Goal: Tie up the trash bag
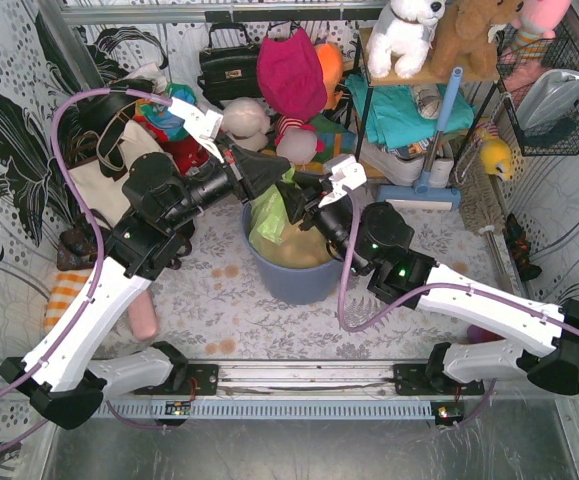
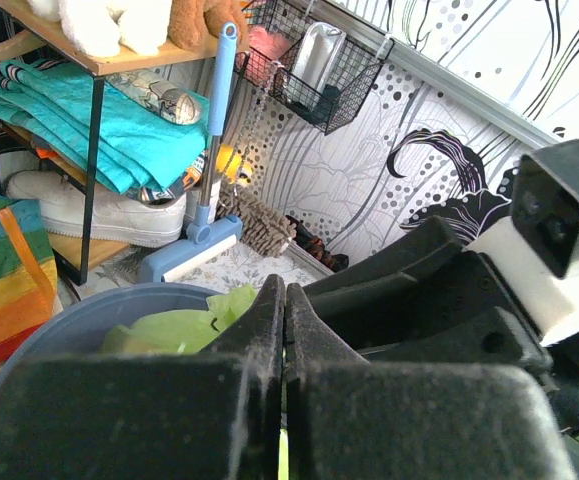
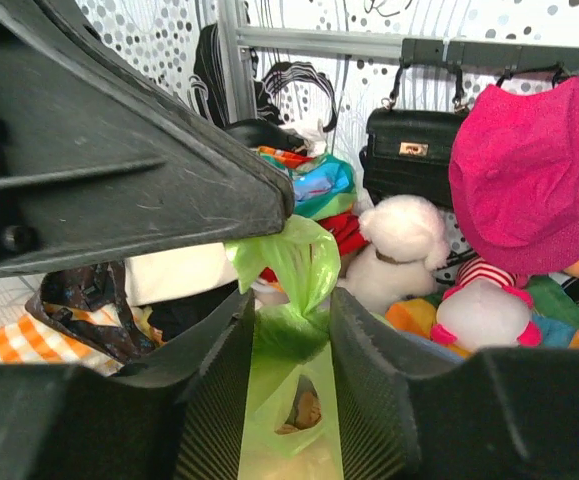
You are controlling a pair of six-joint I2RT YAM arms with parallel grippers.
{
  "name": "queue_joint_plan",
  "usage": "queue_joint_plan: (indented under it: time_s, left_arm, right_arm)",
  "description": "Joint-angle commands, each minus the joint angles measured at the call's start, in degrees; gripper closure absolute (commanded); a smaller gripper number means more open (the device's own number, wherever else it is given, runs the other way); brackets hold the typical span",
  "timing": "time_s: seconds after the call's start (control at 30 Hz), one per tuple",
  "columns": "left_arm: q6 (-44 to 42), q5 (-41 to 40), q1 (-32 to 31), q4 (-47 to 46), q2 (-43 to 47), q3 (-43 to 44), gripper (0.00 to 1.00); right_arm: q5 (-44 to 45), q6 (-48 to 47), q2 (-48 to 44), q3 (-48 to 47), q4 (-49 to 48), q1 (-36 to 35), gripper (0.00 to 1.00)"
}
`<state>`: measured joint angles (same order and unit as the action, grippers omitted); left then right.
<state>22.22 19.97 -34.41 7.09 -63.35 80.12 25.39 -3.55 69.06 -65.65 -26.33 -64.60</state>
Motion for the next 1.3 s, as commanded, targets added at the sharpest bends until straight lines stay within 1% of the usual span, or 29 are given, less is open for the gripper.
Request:
queue_joint_plan:
  time_s: [0.0,0.1,0.3,0.37,0.4,0.43,0.47,0.5,0.53,0.63,0.73,0.8,0.83,0.93,1.03,1.13,1.27]
  left_arm:
    - [-0.25,1.29,-0.12,-4.36,0.79,-0.40,1.00]
    - [-0.41,1.44,-0.13,-4.30,0.84,-0.40,1.00]
    - [-0.56,1.31,-0.13,-4.25,1.14,-0.56,1.00]
    - [-0.44,0.67,-0.13,-4.16,1.41,-0.49,0.98]
    - [-0.25,-0.40,-0.12,-3.89,1.57,-0.41,0.87]
    - [-0.05,-1.77,-0.13,-3.66,1.90,-0.37,0.73]
    - [0.42,-3.56,-0.12,-3.24,2.34,-0.33,0.62]
    - [1.08,-5.64,-0.13,-2.31,2.56,-0.06,0.55]
    - [2.02,-7.86,-0.12,-1.00,2.68,0.36,0.52]
    - [5.73,-12.69,-0.13,2.35,2.87,0.80,0.46]
    - [9.53,-13.50,-0.13,3.64,2.99,-0.32,0.42]
    - [12.47,-13.32,-0.07,2.78,3.46,-2.26,0.30]
    - [14.00,-13.06,-0.04,1.45,3.81,-3.64,0.27]
    - [19.15,-10.90,-0.03,-6.14,4.82,-8.17,0.24]
    - [21.99,-7.33,-0.04,-12.33,4.53,-10.67,0.21]
    - [23.69,-5.10,-0.04,-15.57,3.03,-11.31,0.19]
    - [23.03,-5.39,-0.04,-16.83,1.44,-10.41,0.19]
  right_arm:
    - [1.61,1.61,0.74,-1.93,0.14,1.02,0.67]
    - [1.68,0.99,0.91,-1.48,-1.58,1.34,0.76]
    - [2.10,0.12,0.73,-0.55,-4.84,1.58,1.00]
    - [2.04,0.02,0.65,-0.36,-5.55,1.62,1.00]
    - [1.94,-0.02,0.64,-0.22,-5.82,1.59,1.00]
    - [1.77,0.05,0.56,-0.12,-6.08,1.59,1.00]
    - [1.77,-0.05,0.48,-0.10,-6.18,1.58,1.00]
    - [1.77,0.03,0.47,-0.10,-6.19,1.59,1.00]
    - [1.67,0.01,0.54,-0.16,-6.07,1.63,1.00]
    - [1.08,0.19,0.64,-0.12,-6.22,1.58,1.00]
    - [0.59,0.21,0.67,-0.10,-6.37,1.60,1.00]
    - [0.53,0.38,0.64,-0.05,-6.30,1.65,1.00]
    - [0.34,0.42,0.57,-0.01,-6.38,1.61,1.00]
    - [0.14,0.60,0.55,0.00,-6.41,1.66,1.00]
    - [-0.11,0.72,0.51,-0.08,-6.49,1.62,1.00]
    - [-0.37,0.99,0.64,-0.26,-6.47,1.58,1.00]
    - [-0.72,1.58,0.82,-0.19,-6.20,1.58,1.00]
